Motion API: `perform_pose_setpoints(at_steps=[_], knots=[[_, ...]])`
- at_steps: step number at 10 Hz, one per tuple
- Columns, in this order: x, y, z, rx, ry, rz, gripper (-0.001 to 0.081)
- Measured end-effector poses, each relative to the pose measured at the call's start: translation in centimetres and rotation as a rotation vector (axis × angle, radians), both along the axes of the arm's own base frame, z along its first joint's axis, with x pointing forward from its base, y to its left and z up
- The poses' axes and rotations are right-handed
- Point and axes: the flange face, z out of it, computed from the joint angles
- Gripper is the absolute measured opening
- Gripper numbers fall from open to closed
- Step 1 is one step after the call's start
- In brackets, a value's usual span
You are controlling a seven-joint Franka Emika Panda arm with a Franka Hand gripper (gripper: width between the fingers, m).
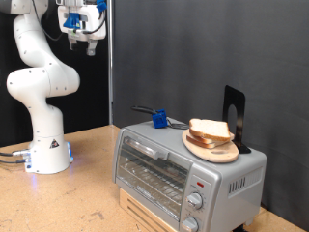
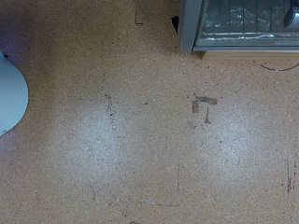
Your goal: Make a piece of toast with the oven
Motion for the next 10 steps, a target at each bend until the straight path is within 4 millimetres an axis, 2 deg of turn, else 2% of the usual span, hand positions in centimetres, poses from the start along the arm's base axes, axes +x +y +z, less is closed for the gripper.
perform_pose_setpoints(at_steps=[2, 4, 5, 6, 8, 10], knots=[[-0.4, 0.0, 0.1, -0.013, -0.004, 0.238, 0.0803], [-0.5, -0.9, -0.5, -0.069, -0.018, 0.478, 0.0803], [-0.2, -1.0, -1.0, -0.089, -0.022, 0.571, 0.0803], [-0.2, -0.9, -1.0, -0.081, -0.025, 0.554, 0.0803], [-0.6, -0.6, -0.6, -0.045, -0.049, 0.784, 0.0803], [-1.1, -1.3, -0.9, -0.058, -0.085, 1.027, 0.0803]])
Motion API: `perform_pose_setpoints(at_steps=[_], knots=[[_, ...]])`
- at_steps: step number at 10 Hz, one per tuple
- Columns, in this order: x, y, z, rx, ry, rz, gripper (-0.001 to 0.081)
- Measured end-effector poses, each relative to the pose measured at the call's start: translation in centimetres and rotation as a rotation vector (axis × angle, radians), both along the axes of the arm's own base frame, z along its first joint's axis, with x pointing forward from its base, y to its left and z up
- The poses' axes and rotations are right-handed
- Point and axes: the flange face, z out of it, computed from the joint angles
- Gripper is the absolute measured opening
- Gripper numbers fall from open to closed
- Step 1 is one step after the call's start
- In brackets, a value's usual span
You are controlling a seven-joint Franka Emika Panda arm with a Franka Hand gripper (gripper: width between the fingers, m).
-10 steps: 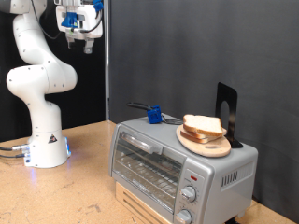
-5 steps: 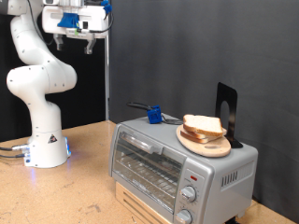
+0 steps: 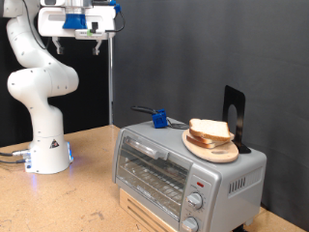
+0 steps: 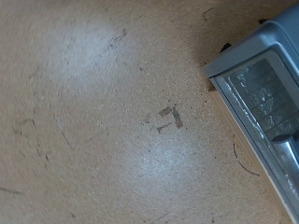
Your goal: Make a piece of toast with the oven
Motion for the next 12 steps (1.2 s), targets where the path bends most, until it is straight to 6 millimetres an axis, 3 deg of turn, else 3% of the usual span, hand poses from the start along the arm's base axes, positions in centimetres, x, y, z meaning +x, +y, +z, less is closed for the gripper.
perform_pose_setpoints(at_steps=[2, 6, 9, 11, 12], knots=[[0.7, -1.4, -2.4, -0.058, -0.032, 0.208, 0.0803], [1.2, -1.2, -2.1, 0.065, -0.133, 0.19, 0.0803], [4.9, 0.4, -3.3, 0.051, -0.274, 0.19, 0.0803], [7.4, 1.3, -4.2, -0.026, -0.263, 0.132, 0.0803], [7.3, 1.3, -4.2, -0.014, -0.264, 0.142, 0.0803]])
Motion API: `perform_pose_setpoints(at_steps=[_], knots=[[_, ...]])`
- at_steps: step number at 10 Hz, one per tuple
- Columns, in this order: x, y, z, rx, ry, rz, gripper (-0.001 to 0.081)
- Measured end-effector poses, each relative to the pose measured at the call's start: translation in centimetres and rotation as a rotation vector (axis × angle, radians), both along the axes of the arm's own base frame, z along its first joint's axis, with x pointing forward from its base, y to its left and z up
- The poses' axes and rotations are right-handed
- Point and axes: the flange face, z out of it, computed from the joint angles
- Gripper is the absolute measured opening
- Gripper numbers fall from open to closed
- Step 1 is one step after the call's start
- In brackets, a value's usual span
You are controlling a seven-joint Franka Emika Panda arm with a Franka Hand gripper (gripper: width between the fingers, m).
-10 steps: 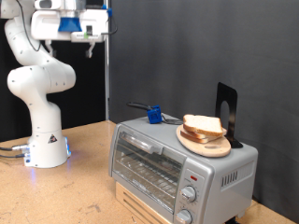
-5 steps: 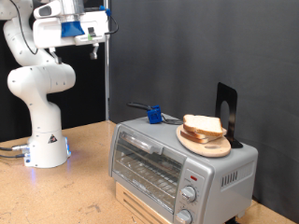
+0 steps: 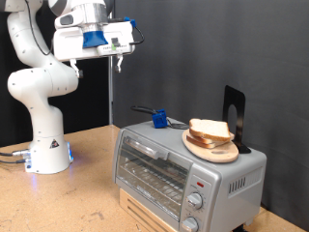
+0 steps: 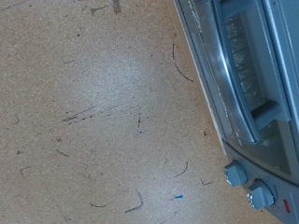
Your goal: Make a piece of toast with the oven
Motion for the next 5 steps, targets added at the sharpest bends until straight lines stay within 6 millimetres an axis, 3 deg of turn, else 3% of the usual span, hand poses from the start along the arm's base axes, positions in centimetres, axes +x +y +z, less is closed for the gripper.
perform_pose_setpoints(at_steps=[2, 5], knots=[[0.1, 0.3, 0.1, 0.132, -0.009, 0.194, 0.0803], [2.5, 2.5, -1.0, 0.198, -0.034, 0.439, 0.0803]])
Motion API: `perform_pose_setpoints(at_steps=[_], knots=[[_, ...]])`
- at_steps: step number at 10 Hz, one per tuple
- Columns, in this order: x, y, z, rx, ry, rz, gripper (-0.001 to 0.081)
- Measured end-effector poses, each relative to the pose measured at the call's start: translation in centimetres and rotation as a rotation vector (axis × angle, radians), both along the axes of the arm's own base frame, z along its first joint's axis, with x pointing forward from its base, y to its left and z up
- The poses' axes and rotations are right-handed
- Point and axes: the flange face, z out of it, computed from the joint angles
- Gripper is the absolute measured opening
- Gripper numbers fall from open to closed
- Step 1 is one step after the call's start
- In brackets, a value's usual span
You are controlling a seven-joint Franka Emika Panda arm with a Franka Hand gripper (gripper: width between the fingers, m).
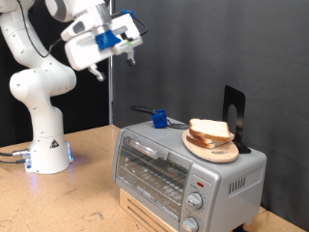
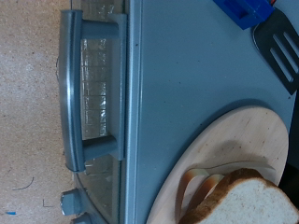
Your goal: Make a piece of toast with the oven
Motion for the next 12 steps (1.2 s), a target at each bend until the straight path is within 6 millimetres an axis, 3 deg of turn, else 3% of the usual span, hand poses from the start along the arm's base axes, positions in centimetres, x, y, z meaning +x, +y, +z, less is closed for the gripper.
perform_pose_setpoints(at_steps=[1, 6, 12], knots=[[1.3, 0.6, -0.4, -0.019, 0.004, 0.017, 0.0803], [0.5, -0.4, -1.8, 0.113, 0.122, 0.028, 0.0803], [2.9, -1.8, -8.9, 0.049, 0.125, -0.039, 0.0803]])
